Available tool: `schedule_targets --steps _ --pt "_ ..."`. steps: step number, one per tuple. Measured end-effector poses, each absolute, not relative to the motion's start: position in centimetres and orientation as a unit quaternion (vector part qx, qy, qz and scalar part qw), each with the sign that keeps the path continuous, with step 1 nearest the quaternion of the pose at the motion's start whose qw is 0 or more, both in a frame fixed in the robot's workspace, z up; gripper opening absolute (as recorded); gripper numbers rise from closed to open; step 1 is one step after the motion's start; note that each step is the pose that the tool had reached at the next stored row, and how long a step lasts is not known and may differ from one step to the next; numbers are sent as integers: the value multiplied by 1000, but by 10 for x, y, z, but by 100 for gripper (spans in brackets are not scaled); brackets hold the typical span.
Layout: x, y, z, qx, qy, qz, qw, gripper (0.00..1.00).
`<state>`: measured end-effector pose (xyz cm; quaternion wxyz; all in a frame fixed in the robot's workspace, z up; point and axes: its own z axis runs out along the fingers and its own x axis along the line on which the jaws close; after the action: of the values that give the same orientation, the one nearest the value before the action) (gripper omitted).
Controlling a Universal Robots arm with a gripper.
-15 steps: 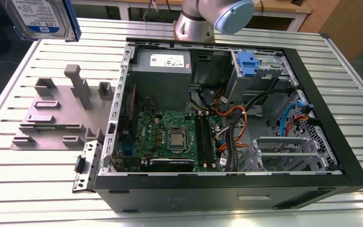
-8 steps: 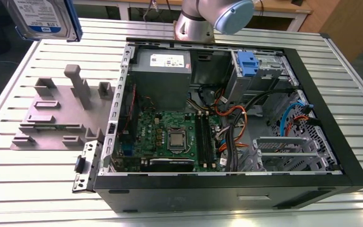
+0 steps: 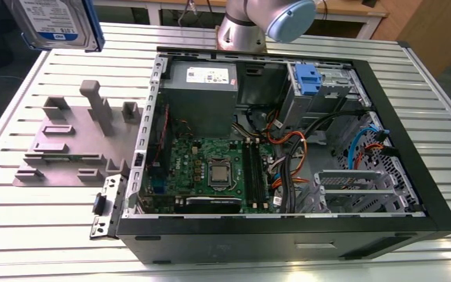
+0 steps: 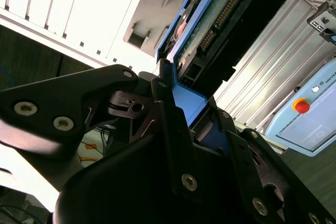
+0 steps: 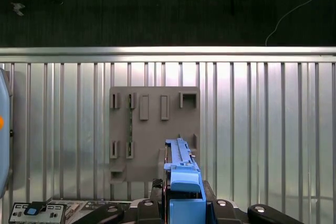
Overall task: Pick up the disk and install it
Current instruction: 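Pick up the disk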
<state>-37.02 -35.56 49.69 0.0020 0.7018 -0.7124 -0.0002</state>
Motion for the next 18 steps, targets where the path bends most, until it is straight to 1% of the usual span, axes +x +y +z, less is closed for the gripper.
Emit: schedule_targets --steps 18 --pt "-365 -356 497 702 -712 0 2 36"
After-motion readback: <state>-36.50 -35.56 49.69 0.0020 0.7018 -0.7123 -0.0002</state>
